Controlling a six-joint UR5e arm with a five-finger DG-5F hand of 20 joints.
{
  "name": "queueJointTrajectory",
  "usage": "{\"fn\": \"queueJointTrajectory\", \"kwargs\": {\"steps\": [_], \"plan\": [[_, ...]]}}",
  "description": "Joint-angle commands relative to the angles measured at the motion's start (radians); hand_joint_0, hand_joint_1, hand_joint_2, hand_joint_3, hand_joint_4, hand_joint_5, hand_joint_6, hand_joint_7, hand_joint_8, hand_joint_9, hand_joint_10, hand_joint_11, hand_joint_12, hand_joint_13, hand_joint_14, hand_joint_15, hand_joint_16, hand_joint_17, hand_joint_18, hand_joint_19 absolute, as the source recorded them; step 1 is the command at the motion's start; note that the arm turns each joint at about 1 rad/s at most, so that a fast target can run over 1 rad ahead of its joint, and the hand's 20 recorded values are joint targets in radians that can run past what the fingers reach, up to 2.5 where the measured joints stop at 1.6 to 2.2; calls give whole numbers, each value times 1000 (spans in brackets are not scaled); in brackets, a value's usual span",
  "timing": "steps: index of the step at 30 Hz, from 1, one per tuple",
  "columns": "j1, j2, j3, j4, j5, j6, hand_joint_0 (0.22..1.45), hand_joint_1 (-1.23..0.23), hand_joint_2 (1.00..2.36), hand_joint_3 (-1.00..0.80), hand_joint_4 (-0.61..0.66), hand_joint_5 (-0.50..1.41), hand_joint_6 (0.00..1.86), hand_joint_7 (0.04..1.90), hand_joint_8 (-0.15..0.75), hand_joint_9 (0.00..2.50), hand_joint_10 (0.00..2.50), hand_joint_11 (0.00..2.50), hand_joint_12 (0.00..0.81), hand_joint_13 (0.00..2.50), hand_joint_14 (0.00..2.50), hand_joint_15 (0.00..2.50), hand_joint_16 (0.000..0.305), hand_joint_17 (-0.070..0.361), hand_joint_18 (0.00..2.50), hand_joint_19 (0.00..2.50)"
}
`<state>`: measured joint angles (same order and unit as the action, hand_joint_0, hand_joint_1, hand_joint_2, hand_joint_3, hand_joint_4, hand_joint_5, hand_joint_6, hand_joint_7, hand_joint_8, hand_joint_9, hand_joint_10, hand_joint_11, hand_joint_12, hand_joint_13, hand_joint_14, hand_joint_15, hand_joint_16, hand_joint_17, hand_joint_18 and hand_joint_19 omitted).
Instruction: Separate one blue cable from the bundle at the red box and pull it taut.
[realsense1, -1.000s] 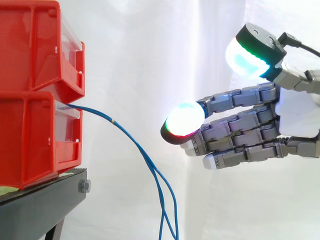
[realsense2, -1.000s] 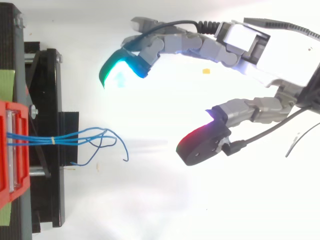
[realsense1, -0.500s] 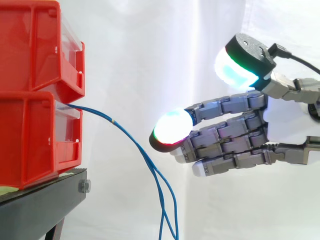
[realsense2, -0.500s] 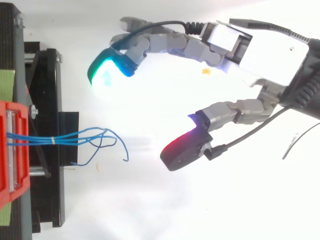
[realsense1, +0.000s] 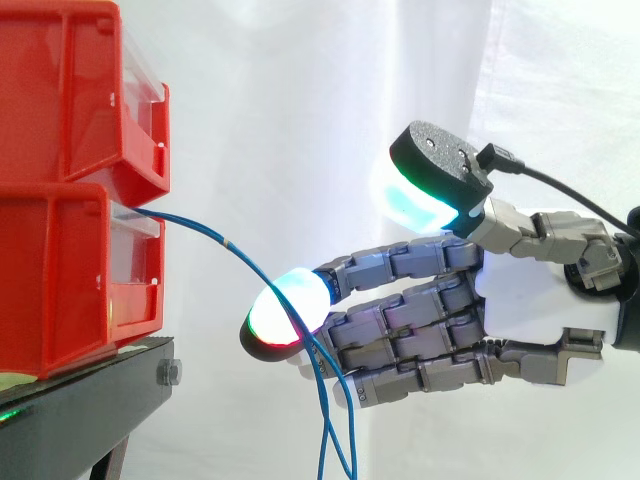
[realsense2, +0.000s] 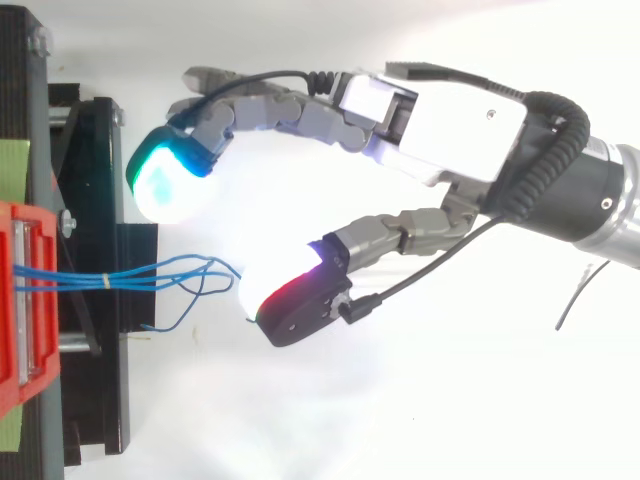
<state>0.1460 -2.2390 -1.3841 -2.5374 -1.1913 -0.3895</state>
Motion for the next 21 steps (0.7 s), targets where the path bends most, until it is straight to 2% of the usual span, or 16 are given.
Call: {"fn": "queueJointTrajectory", "kwargs": {"steps": [1, 5, 6, 10, 13, 16, 18, 20, 21], "plan": [[0, -5, 2, 3, -8, 1, 399, -574, 1000, -500, 312, -243, 502, 779, 375, 208, 6, 285, 400, 0, 2, 105, 63, 141, 0, 306], [0, -7, 2, 3, -8, 1, 408, -560, 1000, -500, 312, -240, 502, 777, 376, 225, 4, 291, 396, 0, 2, 112, 62, 140, 0, 314], [0, -7, 2, 5, -22, 1, 413, -556, 1000, -500, 311, -240, 502, 780, 374, 226, 7, 291, 395, 0, 2, 109, 62, 140, 0, 314], [-2, -51, 4, 19, -53, 23, 420, -553, 1000, -500, 314, -238, 502, 779, 374, 236, 5, 294, 393, 0, 2, 116, 61, 138, 0, 323], [3, -53, 4, 45, -51, 47, 430, -551, 1000, -500, 312, -236, 502, 777, 372, 249, 5, 309, 389, 0, 3, 119, 60, 136, 3, 333], [4, -54, 10, 54, -59, 47, 435, -545, 1000, -500, 313, -235, 502, 775, 371, 258, 5, 305, 387, 0, 3, 117, 60, 135, 12, 331], [3, -70, 28, 60, -59, 50, 441, -543, 1000, -500, 311, -234, 502, 773, 370, 266, 5, 310, 385, 0, 2, 123, 60, 134, 20, 339], [-5, -100, 66, 55, -65, 58, 446, -542, 1000, -500, 311, -234, 502, 776, 371, 277, 5, 313, 382, 0, 2, 119, 59, 133, 25, 338], [-8, -113, 88, 54, -83, 70, 454, -539, 1000, -500, 306, -234, 502, 773, 367, 278, 7, 309, 380, 0, 2, 118, 58, 131, 31, 348]]}}
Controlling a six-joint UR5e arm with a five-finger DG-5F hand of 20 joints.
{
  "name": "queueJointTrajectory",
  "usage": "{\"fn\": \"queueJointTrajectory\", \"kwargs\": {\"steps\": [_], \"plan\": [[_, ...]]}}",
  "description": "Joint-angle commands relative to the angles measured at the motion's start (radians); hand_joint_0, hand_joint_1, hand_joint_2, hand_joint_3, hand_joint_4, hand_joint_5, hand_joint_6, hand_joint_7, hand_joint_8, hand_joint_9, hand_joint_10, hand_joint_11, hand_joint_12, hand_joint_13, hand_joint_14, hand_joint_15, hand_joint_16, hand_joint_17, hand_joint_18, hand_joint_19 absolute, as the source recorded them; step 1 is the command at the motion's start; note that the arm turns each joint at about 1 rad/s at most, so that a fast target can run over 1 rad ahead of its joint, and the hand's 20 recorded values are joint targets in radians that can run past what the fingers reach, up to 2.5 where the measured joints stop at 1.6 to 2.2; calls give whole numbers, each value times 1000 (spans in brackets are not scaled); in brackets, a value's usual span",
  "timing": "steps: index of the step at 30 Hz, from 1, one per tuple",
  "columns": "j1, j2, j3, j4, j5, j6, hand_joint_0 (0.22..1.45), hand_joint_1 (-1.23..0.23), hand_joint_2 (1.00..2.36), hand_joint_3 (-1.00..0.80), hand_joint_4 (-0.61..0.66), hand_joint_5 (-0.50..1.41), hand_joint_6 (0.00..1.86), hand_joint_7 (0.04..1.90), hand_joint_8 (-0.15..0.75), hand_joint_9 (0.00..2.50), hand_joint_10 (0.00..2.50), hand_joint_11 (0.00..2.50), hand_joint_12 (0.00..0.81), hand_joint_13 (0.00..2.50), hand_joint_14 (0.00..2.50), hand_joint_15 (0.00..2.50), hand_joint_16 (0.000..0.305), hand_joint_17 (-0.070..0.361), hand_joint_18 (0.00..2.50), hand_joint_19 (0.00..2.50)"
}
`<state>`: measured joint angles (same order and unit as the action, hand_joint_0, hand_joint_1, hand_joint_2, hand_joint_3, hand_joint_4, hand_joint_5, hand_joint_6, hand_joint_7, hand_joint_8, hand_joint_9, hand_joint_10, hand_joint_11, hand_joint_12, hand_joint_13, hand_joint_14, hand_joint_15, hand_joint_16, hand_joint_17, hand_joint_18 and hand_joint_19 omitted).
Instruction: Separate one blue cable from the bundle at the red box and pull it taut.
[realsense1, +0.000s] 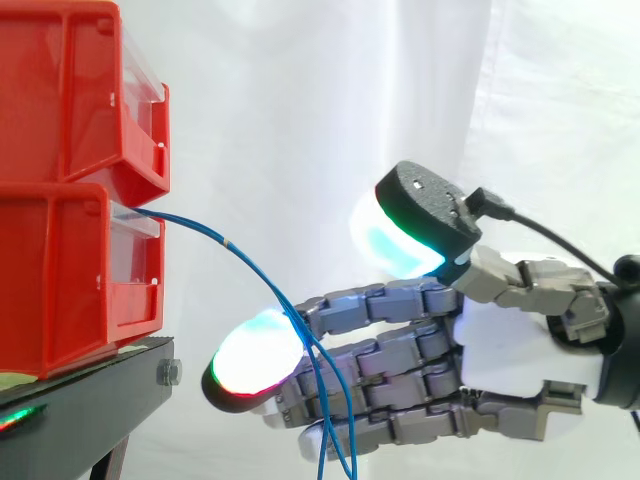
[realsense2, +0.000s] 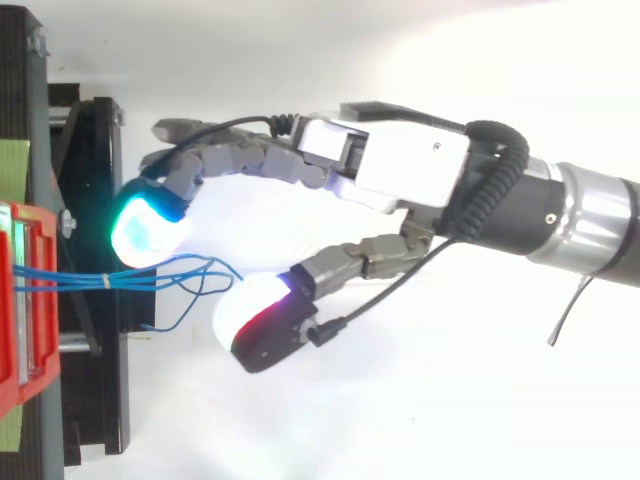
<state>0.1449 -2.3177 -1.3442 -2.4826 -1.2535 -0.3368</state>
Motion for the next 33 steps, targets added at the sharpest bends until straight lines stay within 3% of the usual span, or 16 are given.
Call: {"fn": "queueJointTrajectory", "kwargs": {"steps": [1, 18, 33], "plan": [[-5, -32, 57, -5, -38, 30, 454, -539, 1000, -500, 304, -234, 502, 772, 367, 281, 5, 319, 380, 3, 2, 119, 58, 131, 41, 334], [-7, -34, 59, -41, -72, 88, 556, -589, 1000, -500, 322, -210, 502, 789, 356, 407, 6, 322, 355, 126, 2, 105, 51, 114, 178, 343], [-10, -34, 60, -45, -76, 188, 585, -583, 1000, -500, 332, -204, 502, 813, 353, 431, 7, 341, 352, 151, 2, 117, 50, 112, 213, 359]]}}
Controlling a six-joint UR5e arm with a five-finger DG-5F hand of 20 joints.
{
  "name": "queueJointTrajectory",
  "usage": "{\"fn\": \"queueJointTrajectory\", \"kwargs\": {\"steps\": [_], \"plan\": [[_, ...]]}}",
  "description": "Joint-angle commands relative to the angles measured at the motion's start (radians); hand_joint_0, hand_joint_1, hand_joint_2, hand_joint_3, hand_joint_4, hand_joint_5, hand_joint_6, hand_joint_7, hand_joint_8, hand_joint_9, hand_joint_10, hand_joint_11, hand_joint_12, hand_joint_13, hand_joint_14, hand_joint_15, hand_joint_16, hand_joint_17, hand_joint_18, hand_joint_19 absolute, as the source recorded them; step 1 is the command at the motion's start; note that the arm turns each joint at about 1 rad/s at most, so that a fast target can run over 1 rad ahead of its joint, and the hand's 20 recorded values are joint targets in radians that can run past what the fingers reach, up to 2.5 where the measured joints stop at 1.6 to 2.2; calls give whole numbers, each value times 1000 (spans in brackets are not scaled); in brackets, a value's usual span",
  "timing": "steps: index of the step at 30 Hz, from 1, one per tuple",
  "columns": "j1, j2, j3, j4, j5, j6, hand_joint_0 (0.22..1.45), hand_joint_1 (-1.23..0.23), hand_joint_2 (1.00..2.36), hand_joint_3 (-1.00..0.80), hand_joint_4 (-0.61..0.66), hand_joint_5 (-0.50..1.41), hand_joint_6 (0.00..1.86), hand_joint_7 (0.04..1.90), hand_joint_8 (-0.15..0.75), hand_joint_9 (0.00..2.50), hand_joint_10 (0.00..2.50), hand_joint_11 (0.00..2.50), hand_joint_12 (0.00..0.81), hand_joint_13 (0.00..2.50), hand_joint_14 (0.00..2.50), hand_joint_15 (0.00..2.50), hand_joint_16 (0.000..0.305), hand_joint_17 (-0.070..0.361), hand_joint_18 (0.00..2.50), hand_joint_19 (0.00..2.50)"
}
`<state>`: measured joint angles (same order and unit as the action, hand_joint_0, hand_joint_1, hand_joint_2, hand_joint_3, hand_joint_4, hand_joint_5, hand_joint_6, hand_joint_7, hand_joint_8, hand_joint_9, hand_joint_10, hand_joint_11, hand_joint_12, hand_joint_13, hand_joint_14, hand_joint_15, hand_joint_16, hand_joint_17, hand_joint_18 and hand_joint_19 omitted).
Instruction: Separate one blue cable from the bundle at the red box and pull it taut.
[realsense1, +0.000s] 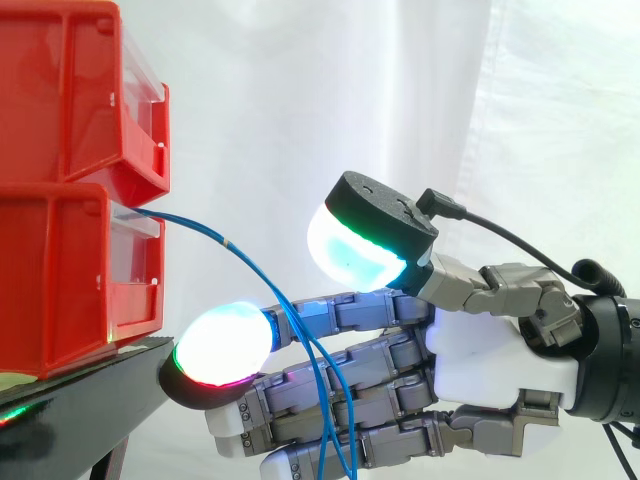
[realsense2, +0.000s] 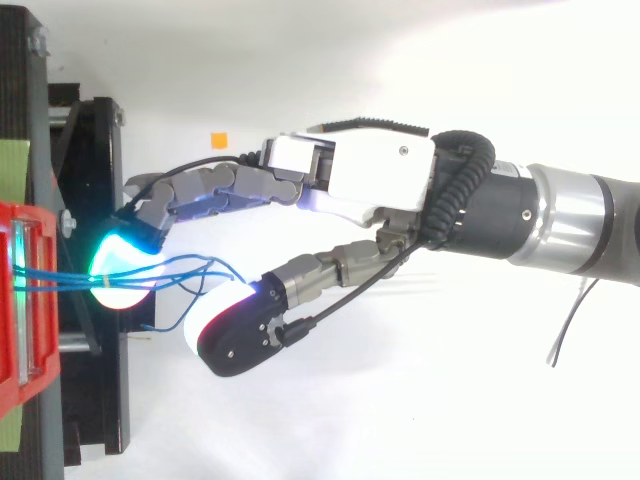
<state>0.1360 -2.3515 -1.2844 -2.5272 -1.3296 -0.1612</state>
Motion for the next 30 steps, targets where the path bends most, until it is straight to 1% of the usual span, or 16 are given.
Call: {"fn": "queueJointTrajectory", "kwargs": {"steps": [1, 4, 5, 10, 12, 17, 23, 25, 27, 30], "plan": [[-1, 0, -1, -2, 0, 12, 584, -582, 1000, -500, 332, -204, 502, 814, 353, 433, 7, 346, 352, 152, 3, 120, 50, 112, 216, 358], [-3, 0, -1, -2, 0, 12, 582, -581, 1000, -500, 338, -200, 502, 828, 354, 441, 7, 360, 354, 158, 3, 121, 50, 112, 217, 357], [-6, 0, 0, -7, -2, 12, 583, -581, 1000, -500, 345, -197, 503, 843, 356, 453, 7, 376, 354, 160, 3, 123, 50, 113, 225, 359], [-9, 1, 0, -12, -13, 14, 597, -587, 1000, -500, 352, -188, 503, 896, 357, 489, 8, 404, 351, 179, 3, 117, 50, 112, 253, 356], [-13, 1, 0, -15, -19, 28, 601, -590, 1000, -494, 353, -187, 503, 906, 359, 491, 8, 415, 351, 180, 4, 121, 50, 112, 257, 359], [-16, 1, 0, -30, -37, 55, 615, -609, 1003, -453, 354, -186, 503, 907, 357, 491, 8, 404, 352, 189, 4, 128, 50, 111, 265, 365], [-16, 1, 0, -27, -37, 58, 619, -613, 1005, -440, 353, -184, 503, 922, 358, 490, 8, 402, 351, 191, 4, 128, 49, 111, 268, 372], [-18, 0, 7, -31, -37, 58, 624, -616, 1007, -421, 350, -184, 503, 923, 358, 489, 9, 410, 351, 194, 4, 129, 49, 111, 269, 363], [-18, 1, 8, -31, -37, 58, 646, -621, 1011, -355, 347, -184, 503, 923, 358, 490, 10, 402, 352, 195, 3, 129, 49, 111, 273, 370], [-18, 0, 17, -33, -37, 58, 648, -633, 1013, -324, 341, -184, 503, 926, 354, 487, 8, 408, 351, 192, 4, 132, 49, 111, 275, 369]]}}
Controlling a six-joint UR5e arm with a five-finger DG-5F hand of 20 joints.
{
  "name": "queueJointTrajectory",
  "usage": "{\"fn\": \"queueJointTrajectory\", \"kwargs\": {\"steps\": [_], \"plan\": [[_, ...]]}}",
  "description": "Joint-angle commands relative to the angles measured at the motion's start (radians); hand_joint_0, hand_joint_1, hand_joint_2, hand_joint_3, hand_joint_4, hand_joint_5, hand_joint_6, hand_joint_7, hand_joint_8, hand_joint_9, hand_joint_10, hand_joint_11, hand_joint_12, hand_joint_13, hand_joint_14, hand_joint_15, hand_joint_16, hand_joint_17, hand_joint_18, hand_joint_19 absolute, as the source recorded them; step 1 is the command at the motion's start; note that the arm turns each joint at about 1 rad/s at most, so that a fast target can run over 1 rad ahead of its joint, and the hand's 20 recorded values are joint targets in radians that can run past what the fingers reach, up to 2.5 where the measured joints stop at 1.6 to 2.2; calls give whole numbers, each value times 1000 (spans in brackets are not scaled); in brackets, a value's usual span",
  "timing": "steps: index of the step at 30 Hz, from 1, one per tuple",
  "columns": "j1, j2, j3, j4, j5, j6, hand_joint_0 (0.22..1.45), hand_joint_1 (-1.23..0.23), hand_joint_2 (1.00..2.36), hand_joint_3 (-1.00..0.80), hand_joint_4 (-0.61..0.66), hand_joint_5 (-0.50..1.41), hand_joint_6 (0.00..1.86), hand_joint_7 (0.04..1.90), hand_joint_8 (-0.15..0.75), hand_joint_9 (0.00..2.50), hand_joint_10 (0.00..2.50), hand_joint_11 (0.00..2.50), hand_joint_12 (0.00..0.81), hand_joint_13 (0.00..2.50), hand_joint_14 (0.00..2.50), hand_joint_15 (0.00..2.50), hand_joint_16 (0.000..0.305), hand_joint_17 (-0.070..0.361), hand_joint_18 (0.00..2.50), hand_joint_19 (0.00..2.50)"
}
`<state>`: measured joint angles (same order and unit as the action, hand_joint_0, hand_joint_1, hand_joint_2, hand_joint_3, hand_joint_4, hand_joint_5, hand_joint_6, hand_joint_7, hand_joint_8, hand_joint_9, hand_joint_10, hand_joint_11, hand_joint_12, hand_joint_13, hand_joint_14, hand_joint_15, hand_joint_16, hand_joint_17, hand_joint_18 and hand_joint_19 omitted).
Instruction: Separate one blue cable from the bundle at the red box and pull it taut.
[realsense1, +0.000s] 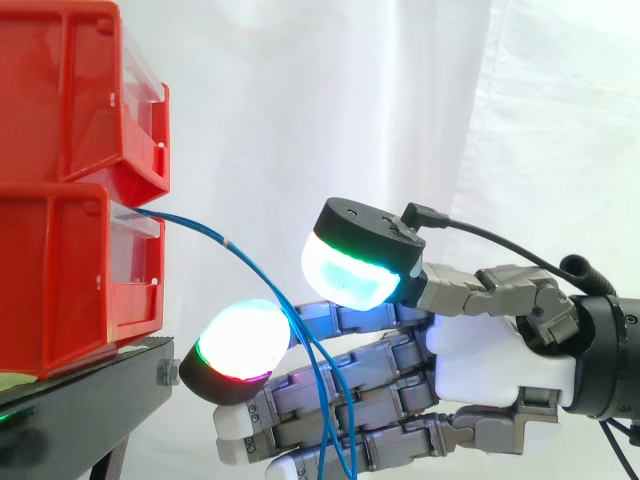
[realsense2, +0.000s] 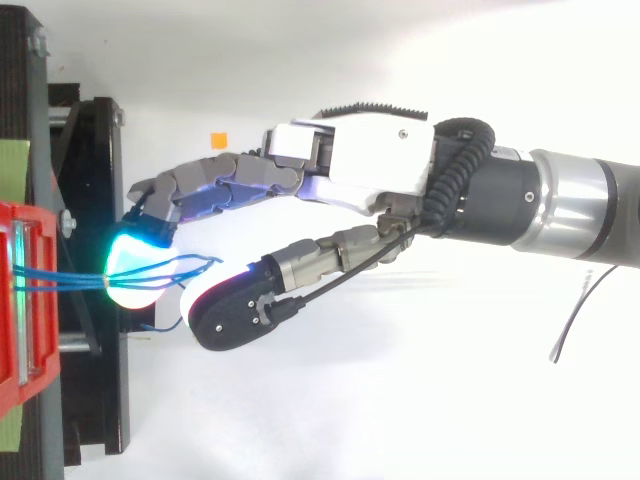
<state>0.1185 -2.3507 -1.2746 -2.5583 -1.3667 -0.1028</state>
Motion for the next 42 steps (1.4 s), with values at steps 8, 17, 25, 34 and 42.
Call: {"fn": "queueJointTrajectory", "kwargs": {"steps": [8, 17, 25, 34, 42], "plan": [[-2, -1, 20, -8, -8, 0, 633, -641, 1011, -346, 342, -180, 503, 972, 353, 483, 9, 411, 351, 190, 4, 134, 49, 111, 274, 376], [-2, -1, 32, -20, -37, 0, 637, -637, 1011, -345, 339, -177, 503, 1003, 353, 482, 9, 411, 351, 190, 4, 134, 49, 111, 279, 378], [-5, -1, 34, -17, -54, 0, 636, -629, 1011, -360, 323, -163, 502, 1086, 359, 502, 9, 431, 353, 206, 4, 142, 49, 111, 299, 392], [-3, -1, 49, -8, -58, -12, 623, -627, 1008, -400, 314, -155, 502, 1124, 362, 521, 9, 449, 354, 232, 4, 156, 49, 110, 327, 401], [-7, -1, 49, -14, -63, -15, 622, -625, 1009, -391, 307, -145, 501, 1163, 392, 570, 9, 439, 359, 293, 5, 157, 49, 110, 401, 388]]}}
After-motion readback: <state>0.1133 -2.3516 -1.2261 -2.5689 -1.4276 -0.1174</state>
